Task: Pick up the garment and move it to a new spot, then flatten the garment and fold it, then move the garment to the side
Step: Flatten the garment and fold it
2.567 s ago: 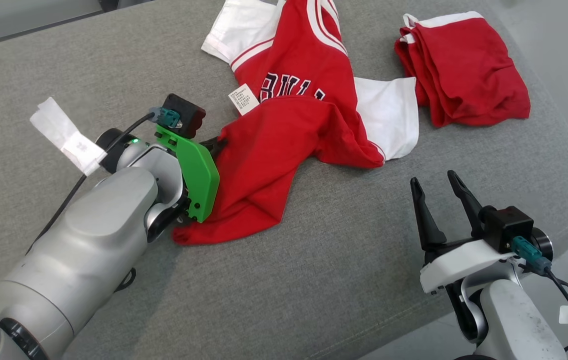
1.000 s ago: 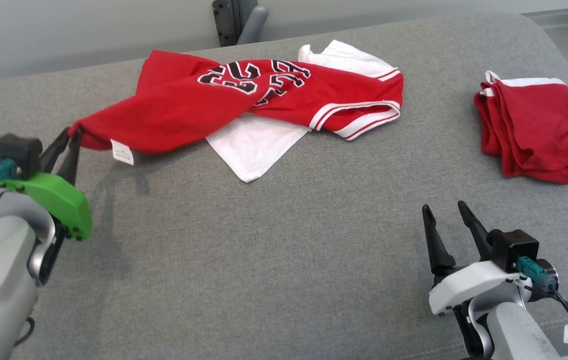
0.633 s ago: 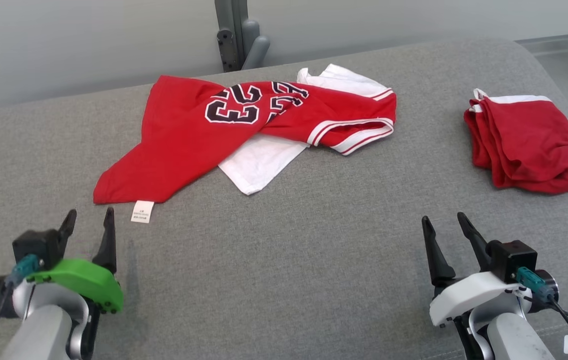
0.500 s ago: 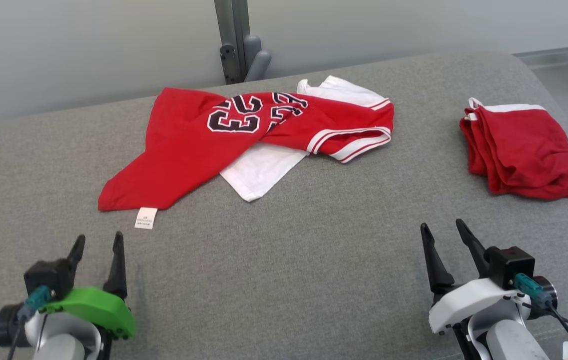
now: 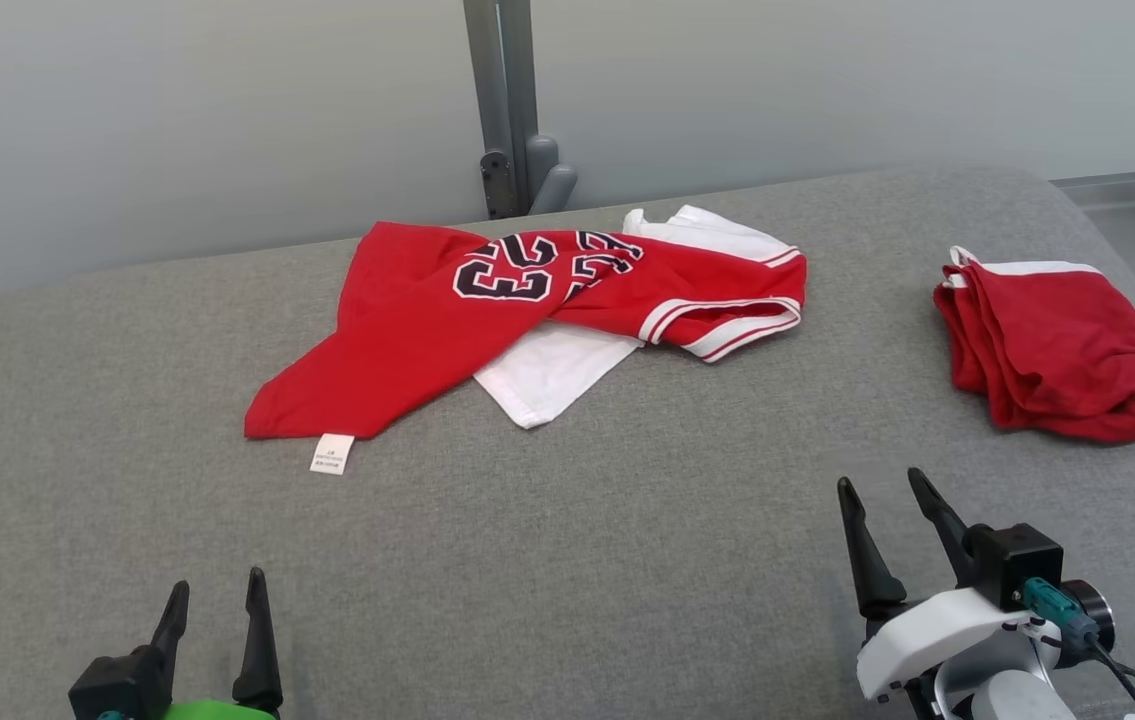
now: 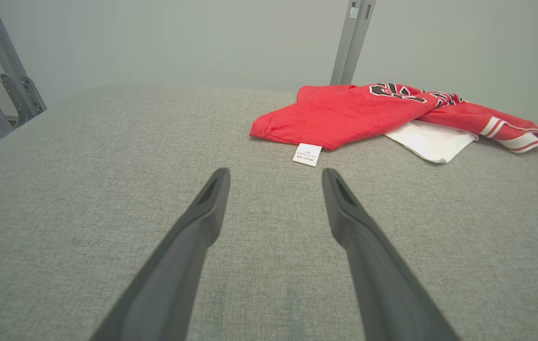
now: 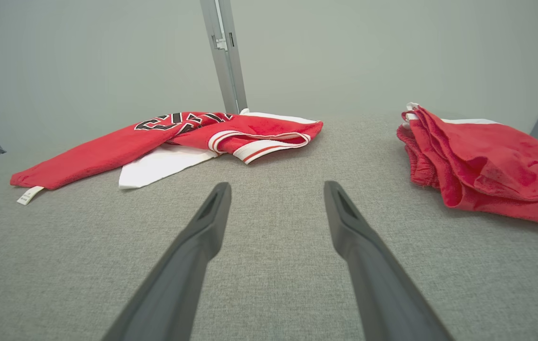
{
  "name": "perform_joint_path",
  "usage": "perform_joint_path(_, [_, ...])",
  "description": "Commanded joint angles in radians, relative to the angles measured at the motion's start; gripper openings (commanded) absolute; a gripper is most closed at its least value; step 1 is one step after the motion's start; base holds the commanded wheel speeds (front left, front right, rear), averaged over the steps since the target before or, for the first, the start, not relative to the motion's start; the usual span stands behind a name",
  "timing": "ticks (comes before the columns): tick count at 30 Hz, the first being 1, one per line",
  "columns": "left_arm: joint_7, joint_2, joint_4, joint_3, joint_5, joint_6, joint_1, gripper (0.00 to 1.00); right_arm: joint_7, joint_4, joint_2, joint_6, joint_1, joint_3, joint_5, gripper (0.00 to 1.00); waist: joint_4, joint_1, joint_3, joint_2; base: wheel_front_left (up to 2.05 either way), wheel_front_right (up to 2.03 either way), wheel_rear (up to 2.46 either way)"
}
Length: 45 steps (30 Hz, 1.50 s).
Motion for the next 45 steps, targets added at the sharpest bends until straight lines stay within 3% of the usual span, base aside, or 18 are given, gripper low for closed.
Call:
perform_joint_path(1, [-0.003,-0.004,-0.003,0.007,0.008,-0.006,0.009,1.0,-0.003,-0.002,-0.007,-0.002,0.013,0.003,-0.007,1.0,0.013,0.0001,0.003,0.0,0.0,0.0,0.0])
perform_joint_path(7, [-0.003,-0.039,0.012,0.005,0.051,-0.042,-0.022,1.0,-0.003,0.019,-0.032,-0.001,-0.042,0.076,-0.014,1.0,0.088,0.0001,0.04,0.0,0.0,0.0,0.0])
perform_joint_path(15, [-0.003,-0.051,0.03,-0.035,0.055,-0.059,-0.075,1.0,0.008,0.159,-0.126,-0.002,-0.281,0.313,-0.015,1.0,0.236,0.0001,0.111,0.0,0.0,0.0,0.0])
perform_joint_path(20, [-0.003,-0.051,0.032,-0.081,0.005,-0.063,-0.102,1.0,0.053,0.289,-0.185,-0.002,-0.456,0.472,0.052,1.0,0.329,0.0001,0.15,0.0,0.0,0.0,0.0])
perform_joint_path(25, [-0.003,-0.051,0.044,-0.122,-0.026,-0.059,-0.116,1.0,0.187,0.398,-0.239,-0.002,-0.585,0.638,0.202,1.0,0.398,0.0001,0.18,0.0,0.0,0.0,0.0])
perform_joint_path(37, [-0.003,-0.052,0.031,-0.145,-0.081,-0.042,-0.143,1.0,0.357,0.458,-0.359,-0.002,-0.752,0.934,0.501,1.0,0.466,0.0001,0.241,0.0,0.0,0.0,0.0])
perform_joint_path(45, [-0.003,-0.052,0.03,-0.128,-0.094,-0.043,-0.155,1.0,0.346,0.535,-0.369,-0.002,-0.813,1.05,0.533,1.0,0.468,0.0001,0.267,0.0,0.0,0.0,0.0])
